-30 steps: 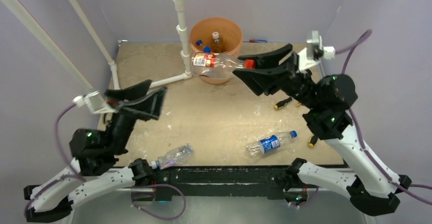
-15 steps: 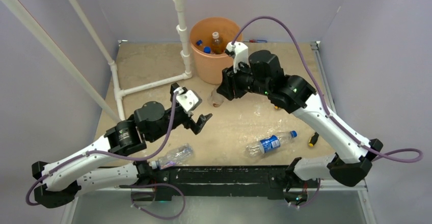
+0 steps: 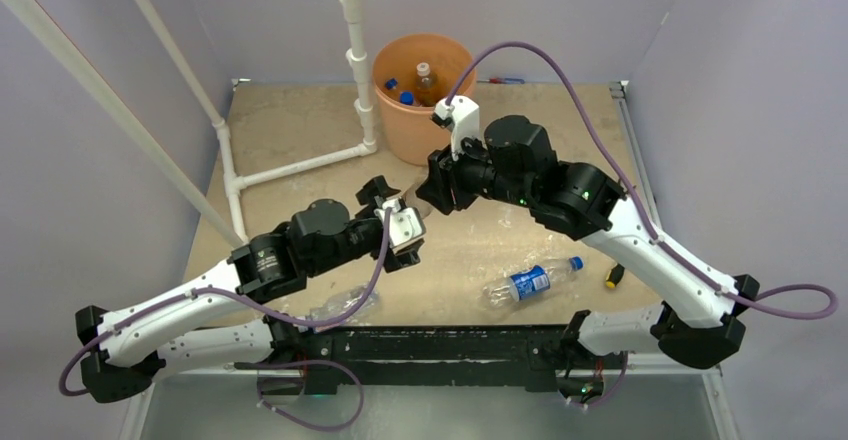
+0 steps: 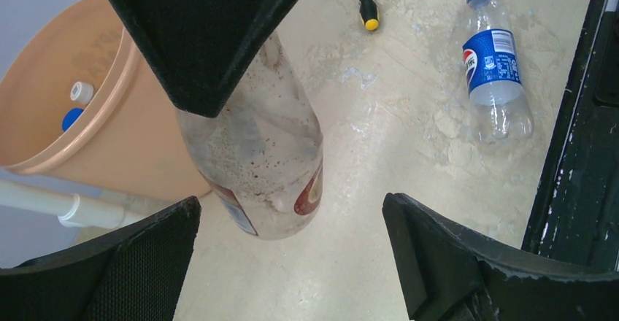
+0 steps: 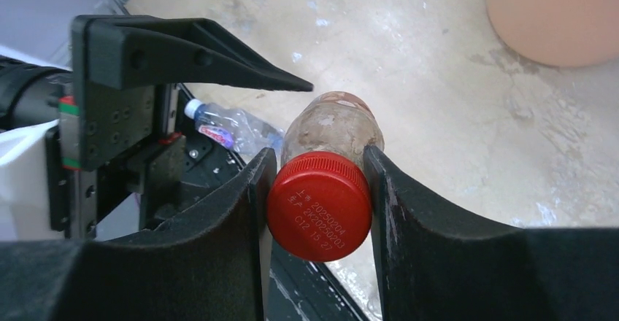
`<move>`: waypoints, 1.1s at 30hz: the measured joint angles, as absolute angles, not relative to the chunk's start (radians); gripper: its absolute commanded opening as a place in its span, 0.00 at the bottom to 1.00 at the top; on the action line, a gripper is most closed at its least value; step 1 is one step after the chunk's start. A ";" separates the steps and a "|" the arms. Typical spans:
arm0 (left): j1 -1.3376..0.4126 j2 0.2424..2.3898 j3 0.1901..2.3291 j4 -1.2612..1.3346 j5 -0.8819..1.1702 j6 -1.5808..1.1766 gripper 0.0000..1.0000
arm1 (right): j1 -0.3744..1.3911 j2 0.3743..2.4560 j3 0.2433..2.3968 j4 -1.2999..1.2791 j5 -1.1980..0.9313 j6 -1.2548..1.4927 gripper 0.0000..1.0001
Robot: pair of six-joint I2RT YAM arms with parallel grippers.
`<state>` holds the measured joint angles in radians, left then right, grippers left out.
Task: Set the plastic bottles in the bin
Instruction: Pick up the plastic bottle at the center of the board.
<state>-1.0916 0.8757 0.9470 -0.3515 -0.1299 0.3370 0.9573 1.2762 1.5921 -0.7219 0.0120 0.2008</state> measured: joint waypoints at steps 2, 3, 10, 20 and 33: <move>-1.092 0.878 0.947 -0.337 -0.127 0.337 0.96 | 0.957 1.270 1.592 -0.714 -0.008 0.200 0.00; -1.092 0.880 0.947 -0.327 -0.126 0.337 0.96 | 0.957 1.268 1.592 -0.710 -0.023 0.201 0.00; -1.092 0.883 0.934 -0.236 -0.136 0.336 0.94 | 0.957 1.269 1.592 -0.684 -0.123 0.201 0.00; -1.093 0.901 0.933 -0.189 -0.160 0.326 0.41 | 0.957 1.258 1.592 -0.653 -0.196 0.210 0.00; -1.096 0.882 0.933 -0.127 -0.148 0.279 0.00 | 0.953 1.198 1.533 -0.534 -0.214 0.261 0.58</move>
